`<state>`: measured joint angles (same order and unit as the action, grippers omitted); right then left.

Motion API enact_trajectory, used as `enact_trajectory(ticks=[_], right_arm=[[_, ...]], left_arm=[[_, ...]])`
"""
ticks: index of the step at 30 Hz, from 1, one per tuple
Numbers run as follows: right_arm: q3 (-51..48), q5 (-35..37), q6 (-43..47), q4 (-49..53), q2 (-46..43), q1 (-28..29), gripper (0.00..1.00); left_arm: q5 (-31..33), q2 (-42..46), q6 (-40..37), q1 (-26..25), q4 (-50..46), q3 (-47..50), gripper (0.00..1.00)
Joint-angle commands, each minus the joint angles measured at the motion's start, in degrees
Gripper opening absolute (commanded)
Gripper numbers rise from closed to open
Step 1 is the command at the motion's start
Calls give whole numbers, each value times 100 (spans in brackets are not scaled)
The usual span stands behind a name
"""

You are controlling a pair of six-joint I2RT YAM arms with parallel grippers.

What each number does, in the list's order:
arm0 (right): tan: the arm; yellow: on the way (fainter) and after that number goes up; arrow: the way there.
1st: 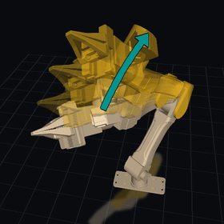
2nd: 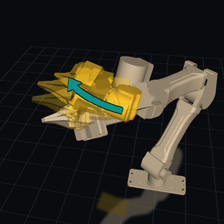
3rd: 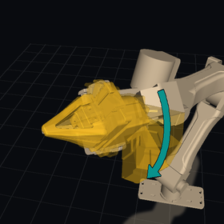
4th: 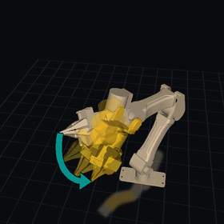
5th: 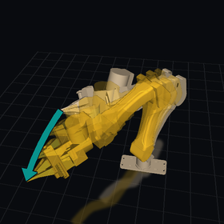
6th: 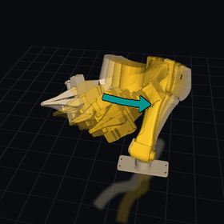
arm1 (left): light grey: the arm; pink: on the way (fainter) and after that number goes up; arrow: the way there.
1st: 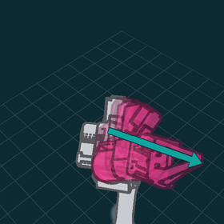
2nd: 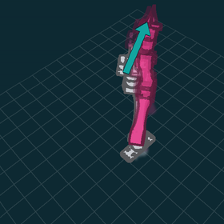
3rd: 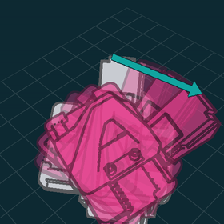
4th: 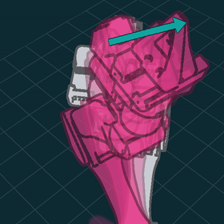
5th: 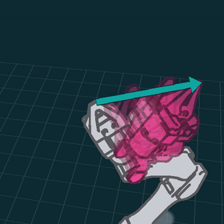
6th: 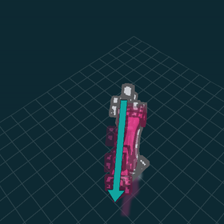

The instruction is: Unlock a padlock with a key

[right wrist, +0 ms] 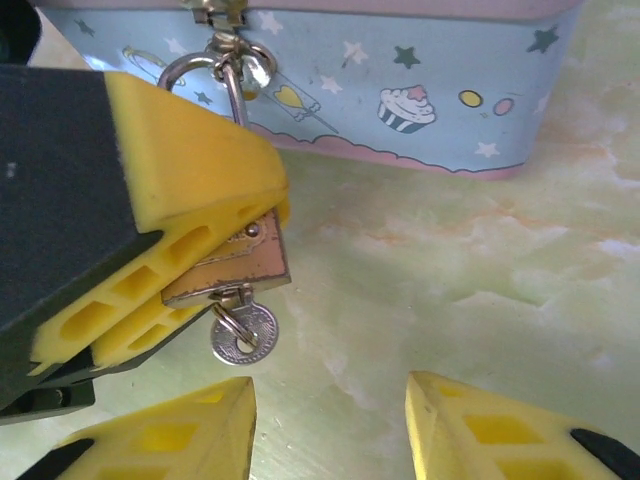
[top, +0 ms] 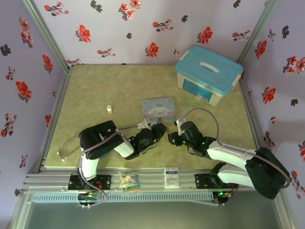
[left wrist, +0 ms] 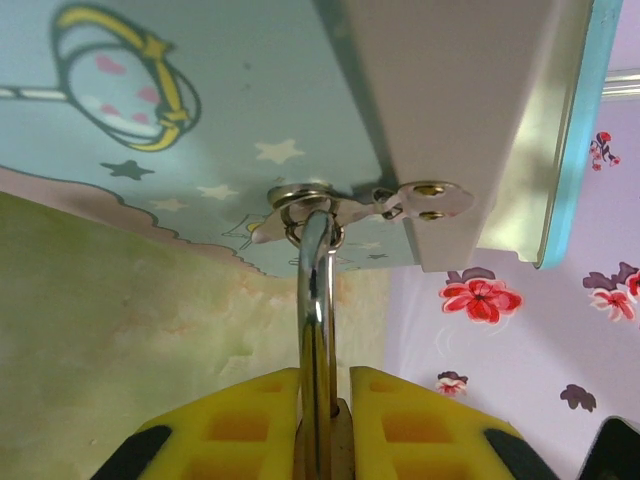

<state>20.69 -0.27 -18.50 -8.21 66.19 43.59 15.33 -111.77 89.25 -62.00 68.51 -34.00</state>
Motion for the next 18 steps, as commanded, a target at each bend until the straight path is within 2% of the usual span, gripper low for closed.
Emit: enact_trajectory(ticks=[1,7,13,18], right_arm=[[345,646,498,215,172,296,44],[787,1088,1095,457,554,569,40],[1010,1116,1545,580,971,853,32],[911,1203,1741,382,1014,1047,34]], left_arm=[[-61,204,-198,-36,373,-27,0],[-67,217,-188,-49,360,-3,0],[-60,269,-173,-45,369,42,0],[-61,357,-241,-41,278,42,0]])
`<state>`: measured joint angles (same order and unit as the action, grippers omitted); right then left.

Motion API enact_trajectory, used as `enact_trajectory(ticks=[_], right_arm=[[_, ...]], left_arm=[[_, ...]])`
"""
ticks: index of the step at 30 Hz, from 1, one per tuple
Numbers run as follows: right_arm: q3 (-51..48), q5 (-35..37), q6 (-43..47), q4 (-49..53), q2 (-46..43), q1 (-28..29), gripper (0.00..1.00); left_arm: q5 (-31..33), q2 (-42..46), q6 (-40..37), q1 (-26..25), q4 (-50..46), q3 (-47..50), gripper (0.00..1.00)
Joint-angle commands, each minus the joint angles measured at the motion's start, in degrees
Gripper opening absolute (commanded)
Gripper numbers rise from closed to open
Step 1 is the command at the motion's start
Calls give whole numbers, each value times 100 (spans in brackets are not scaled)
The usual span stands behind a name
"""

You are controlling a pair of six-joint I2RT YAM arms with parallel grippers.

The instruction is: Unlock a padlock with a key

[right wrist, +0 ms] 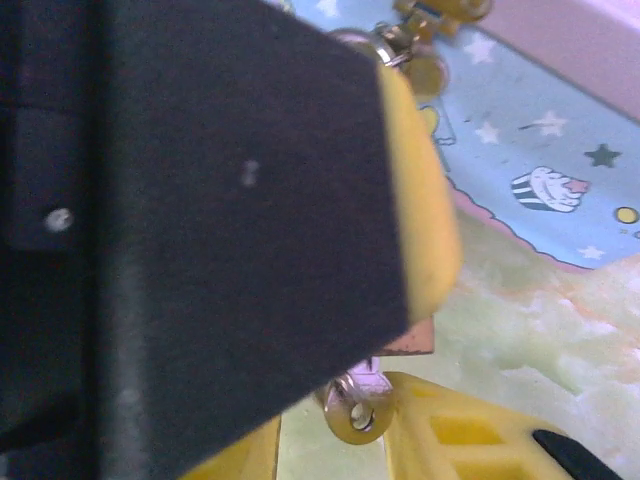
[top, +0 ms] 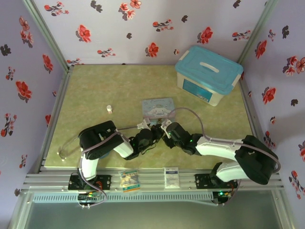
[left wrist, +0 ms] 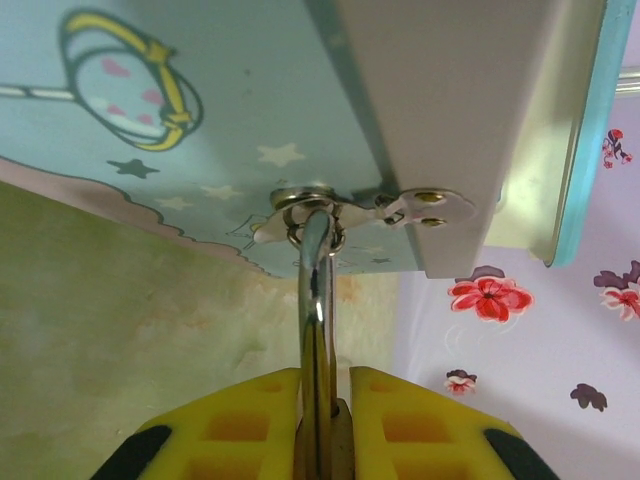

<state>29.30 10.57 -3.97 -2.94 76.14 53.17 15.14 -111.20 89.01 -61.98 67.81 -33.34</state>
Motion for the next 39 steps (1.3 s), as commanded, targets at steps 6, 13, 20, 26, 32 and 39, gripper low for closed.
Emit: enact_trajectory(ticks=[6,13,20,26,32,39], right_arm=[[-13,405,378,-336,32,123,33],[164,722,542,-635,406,176,17],[-27,298,65,-819,260,134,11],[-334,-1108,-764,-1234,74,-578,8],[-587,-2133,-1425,-1673,52,-1097,7],[-1078,-2939,-2533,-2788,351,-1531,4]], left_arm=[[-91,291,-186,-34,392,-60,0],[-112,261,-134,-67,438,-32,0],[-118,279,-163,-65,468,54,0],[-134,209,-64,-78,525,134,1],[-145,171,-48,-51,558,197,8],[79,356,-291,-1,417,473,30]])
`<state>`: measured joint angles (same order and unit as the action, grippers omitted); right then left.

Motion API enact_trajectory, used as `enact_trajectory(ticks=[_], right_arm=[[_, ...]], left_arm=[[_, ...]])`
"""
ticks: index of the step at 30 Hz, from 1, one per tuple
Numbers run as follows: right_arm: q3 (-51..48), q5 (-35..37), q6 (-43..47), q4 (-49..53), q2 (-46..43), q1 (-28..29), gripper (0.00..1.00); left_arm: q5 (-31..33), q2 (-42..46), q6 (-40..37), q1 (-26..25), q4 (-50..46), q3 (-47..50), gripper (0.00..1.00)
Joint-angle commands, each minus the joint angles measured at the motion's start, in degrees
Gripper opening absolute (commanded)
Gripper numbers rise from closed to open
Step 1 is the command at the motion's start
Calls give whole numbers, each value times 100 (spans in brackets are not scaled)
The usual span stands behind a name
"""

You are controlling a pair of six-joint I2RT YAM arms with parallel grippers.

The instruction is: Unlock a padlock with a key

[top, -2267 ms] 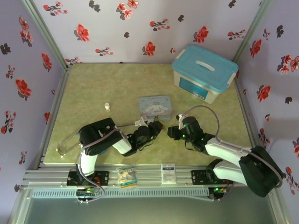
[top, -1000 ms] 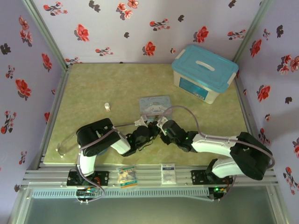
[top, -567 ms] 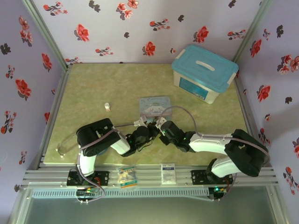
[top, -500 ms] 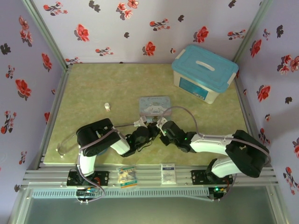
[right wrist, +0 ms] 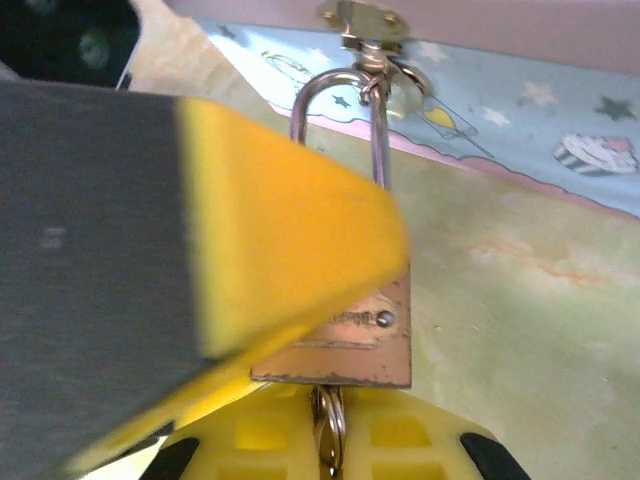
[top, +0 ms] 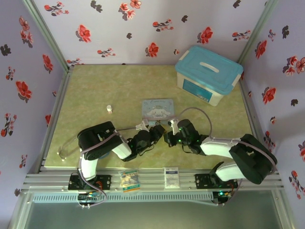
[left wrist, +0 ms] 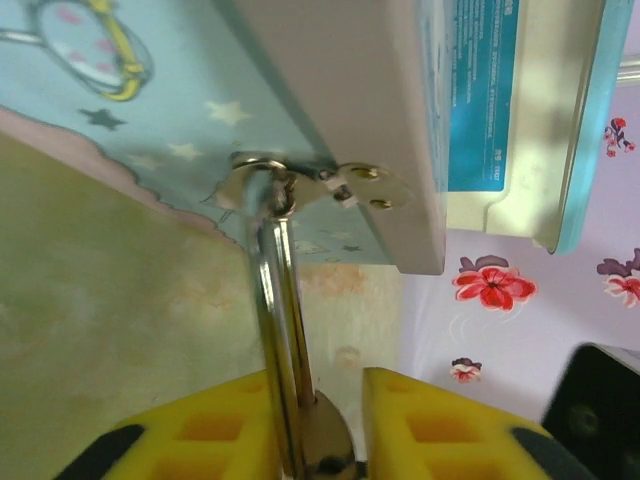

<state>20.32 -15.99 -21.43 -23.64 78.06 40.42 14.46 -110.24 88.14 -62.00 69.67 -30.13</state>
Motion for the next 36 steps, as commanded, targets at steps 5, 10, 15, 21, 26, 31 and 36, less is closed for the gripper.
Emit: enact_trajectory(ticks=[5,10,15,21,26,31,36], right_arm=[[-287,-614,-1175,-1196,381,-447,4],[-401,-848,-1412,-1596,456,-506,4],[-584,-1221,-1916,-2286,652,-762,5],[-700,-1407,-2202,-2816,863,-975,6],[-629,-1407,-2149,-2678,838,-975,6],[-599,-1212,-1744,-2067,603,-953,8],[-404,-753,-1197,-1067,230,-665,9]], left_arm=[[246,242,-329,80,74,306,26],[248,94,-464,158,-70,310,19],[266,438,-901,162,-557,120,26],[336,1203,-1611,194,-2344,-556,42],[34,835,-1747,218,-2780,-1097,39],[-408,386,-1523,206,-3157,-1372,29],[-554,279,-1584,268,-3313,-1441,24]])
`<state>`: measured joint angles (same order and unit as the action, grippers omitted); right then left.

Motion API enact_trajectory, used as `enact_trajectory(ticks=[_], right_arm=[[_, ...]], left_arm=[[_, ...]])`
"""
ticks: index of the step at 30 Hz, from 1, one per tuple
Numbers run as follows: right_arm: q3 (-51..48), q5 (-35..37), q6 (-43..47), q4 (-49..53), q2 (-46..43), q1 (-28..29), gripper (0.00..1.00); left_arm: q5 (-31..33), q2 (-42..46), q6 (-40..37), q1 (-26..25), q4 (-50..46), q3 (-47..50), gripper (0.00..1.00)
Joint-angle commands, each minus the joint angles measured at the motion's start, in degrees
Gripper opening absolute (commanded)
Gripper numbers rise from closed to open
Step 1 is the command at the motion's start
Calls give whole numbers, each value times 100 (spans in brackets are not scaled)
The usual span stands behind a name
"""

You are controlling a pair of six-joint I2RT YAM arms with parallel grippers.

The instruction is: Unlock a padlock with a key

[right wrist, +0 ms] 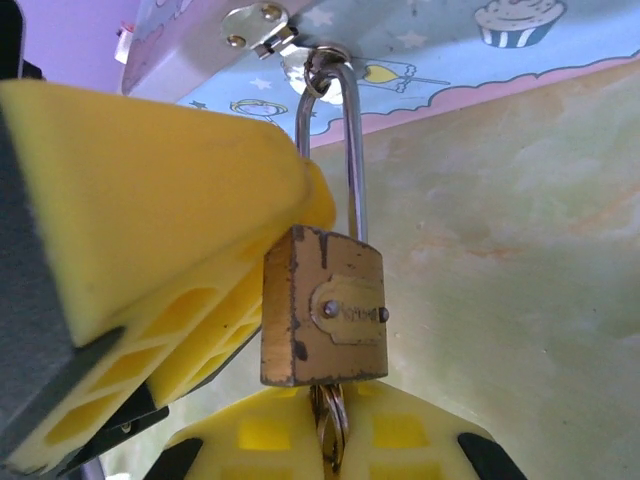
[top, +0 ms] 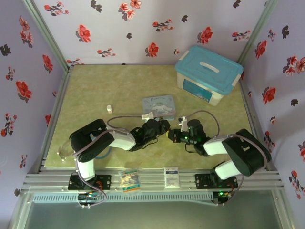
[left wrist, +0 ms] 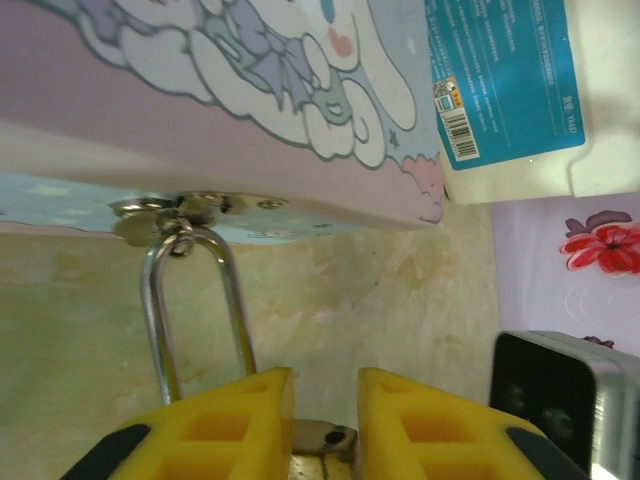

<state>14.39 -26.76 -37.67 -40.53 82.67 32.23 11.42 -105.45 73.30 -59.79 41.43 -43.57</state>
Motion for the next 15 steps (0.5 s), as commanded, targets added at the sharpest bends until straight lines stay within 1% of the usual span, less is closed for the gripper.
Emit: enact_trajectory(ticks=[1,6,10,13,15], right_arm=[[238,452,527,791,-276,243,8],[432,893,842,1411,-301,500,9],[354,931,760,1185,-348,538,10],[432,1094,879,1432,-401,632,10],[470,1227,959,1568,-410,717,10]], left_arm=[[-316,-249,-130,62,-511,-160,24],[-469,-364,-280,64,-787,-444,27],[-606,-436,-410,73,-1123,-583,27],[-608,-444,-616,73,-1654,-792,28],[-639,-475,-690,77,-1781,-877,27]])
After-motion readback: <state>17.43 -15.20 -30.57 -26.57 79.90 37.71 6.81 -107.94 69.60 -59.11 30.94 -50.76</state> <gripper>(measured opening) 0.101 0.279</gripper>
